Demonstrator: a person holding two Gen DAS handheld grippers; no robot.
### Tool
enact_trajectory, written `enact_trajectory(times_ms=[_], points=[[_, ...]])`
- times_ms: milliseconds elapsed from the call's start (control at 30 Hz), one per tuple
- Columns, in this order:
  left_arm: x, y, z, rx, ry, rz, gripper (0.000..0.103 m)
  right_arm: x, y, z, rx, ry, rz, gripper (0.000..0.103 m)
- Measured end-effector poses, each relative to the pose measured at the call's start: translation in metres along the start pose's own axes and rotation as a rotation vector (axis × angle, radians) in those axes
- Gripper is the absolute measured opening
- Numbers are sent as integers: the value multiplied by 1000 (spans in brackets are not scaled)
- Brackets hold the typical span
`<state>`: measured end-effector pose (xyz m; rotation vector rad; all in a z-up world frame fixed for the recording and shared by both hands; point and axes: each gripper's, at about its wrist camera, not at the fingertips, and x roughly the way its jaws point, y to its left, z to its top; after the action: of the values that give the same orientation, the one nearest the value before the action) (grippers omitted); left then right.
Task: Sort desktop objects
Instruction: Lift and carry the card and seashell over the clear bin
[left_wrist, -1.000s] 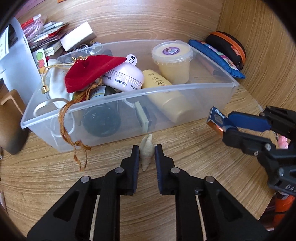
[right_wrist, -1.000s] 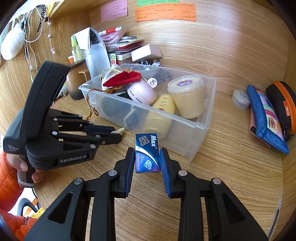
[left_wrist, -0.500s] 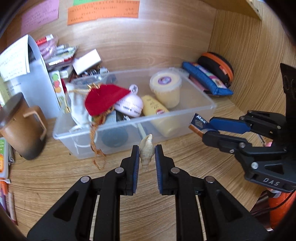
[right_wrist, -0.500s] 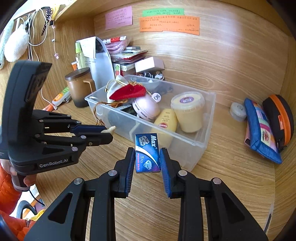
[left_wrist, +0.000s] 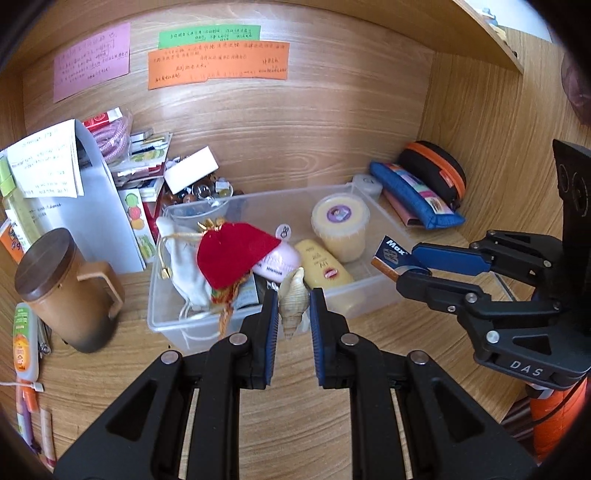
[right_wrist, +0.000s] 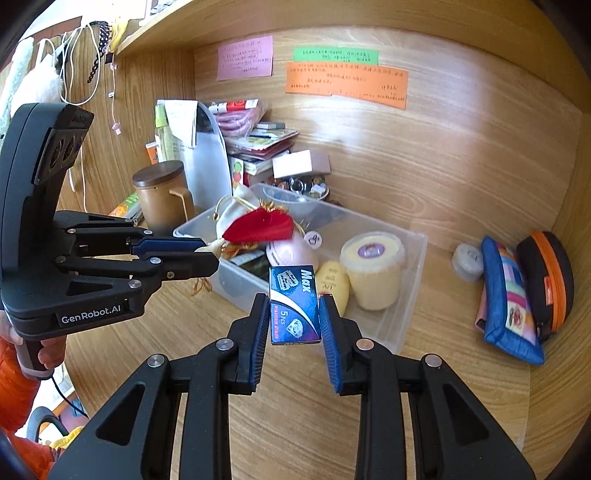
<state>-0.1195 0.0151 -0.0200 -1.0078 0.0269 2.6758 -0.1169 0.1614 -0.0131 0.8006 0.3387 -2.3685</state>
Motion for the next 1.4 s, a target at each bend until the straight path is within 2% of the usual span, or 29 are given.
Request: enact_trajectory(times_ms=[333, 733, 1400], points=[[8, 3, 15, 22, -10, -4, 16, 13, -8, 15, 0, 5, -7, 25], [34, 13, 25, 21, 22, -2, 16, 38, -17, 29, 0, 34, -8, 25], [77, 27, 22, 9, 92, 6, 16, 94, -30, 25, 49, 134, -3, 25]])
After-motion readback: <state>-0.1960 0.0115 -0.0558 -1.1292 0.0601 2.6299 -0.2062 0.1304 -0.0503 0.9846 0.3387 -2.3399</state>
